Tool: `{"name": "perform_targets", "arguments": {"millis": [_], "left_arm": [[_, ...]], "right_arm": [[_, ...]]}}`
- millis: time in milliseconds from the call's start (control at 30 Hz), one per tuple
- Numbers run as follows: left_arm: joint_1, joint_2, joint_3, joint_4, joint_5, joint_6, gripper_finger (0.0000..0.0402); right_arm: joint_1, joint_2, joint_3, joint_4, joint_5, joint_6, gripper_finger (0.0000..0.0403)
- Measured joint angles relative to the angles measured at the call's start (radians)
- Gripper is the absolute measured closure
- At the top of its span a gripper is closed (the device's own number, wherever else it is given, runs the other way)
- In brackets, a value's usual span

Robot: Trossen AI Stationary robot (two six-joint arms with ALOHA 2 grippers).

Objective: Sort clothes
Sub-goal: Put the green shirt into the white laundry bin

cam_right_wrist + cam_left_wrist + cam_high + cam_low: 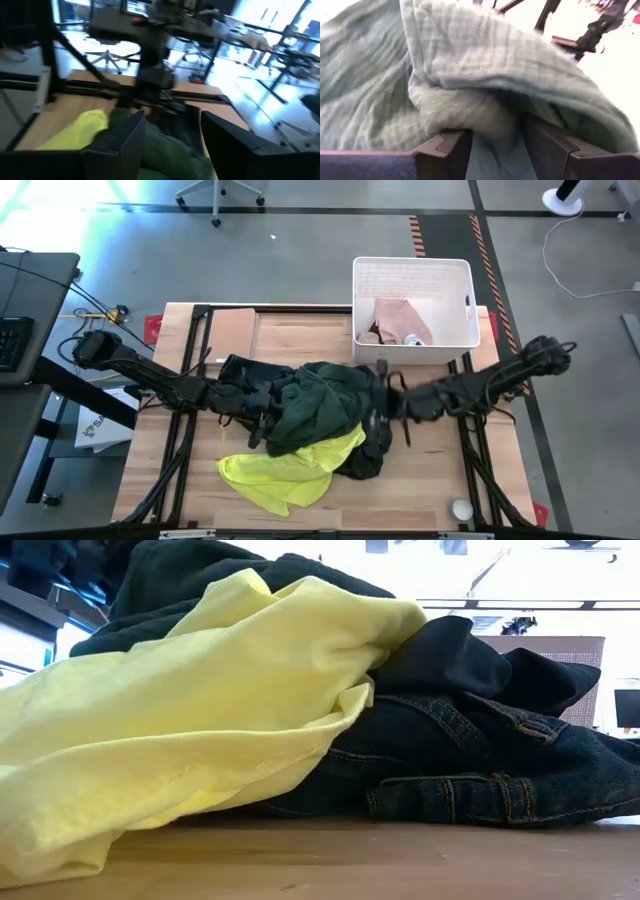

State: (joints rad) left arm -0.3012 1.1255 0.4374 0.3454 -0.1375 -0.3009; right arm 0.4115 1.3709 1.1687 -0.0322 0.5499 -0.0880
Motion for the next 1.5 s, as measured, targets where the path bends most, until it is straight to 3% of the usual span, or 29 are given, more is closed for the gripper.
{"name": "perform_targets", "arguments": {"millis": [200,467,867,1100,1267,1500], "left_arm": [[0.0,0.0,0.0,0.053,0.021,0.041,0.0237],[0.0,0.0,0.0,0.066,0.023,0.042,0.0237],[0.0,0.0,0.0,0.06,0.023,0.042,0.0237],[0.0,0.0,0.0,0.032,0.013,0.026,0.0237],[-0.001,0.0,0.0,0.007,0.013,0.018,0.0237],[-0.001,-0.048,0.0,-0.067,0.021,0.023,0.0237]], "right_arm": [[0.03,0.09,0.0,0.037,0.0,0.043,0.0215],[-0.057,0.18,0.0,0.003,-0.084,0.143,0.021],[-0.174,0.196,0.0,-0.072,-0.312,0.151,0.0096],[-0.229,0.287,0.0,-0.112,-0.408,0.193,0.0082],[-0.258,0.377,0.0,-0.178,-0.454,0.247,0.0107],[-0.27,0.479,0.006,-0.198,-0.489,0.269,0.0231]]}}
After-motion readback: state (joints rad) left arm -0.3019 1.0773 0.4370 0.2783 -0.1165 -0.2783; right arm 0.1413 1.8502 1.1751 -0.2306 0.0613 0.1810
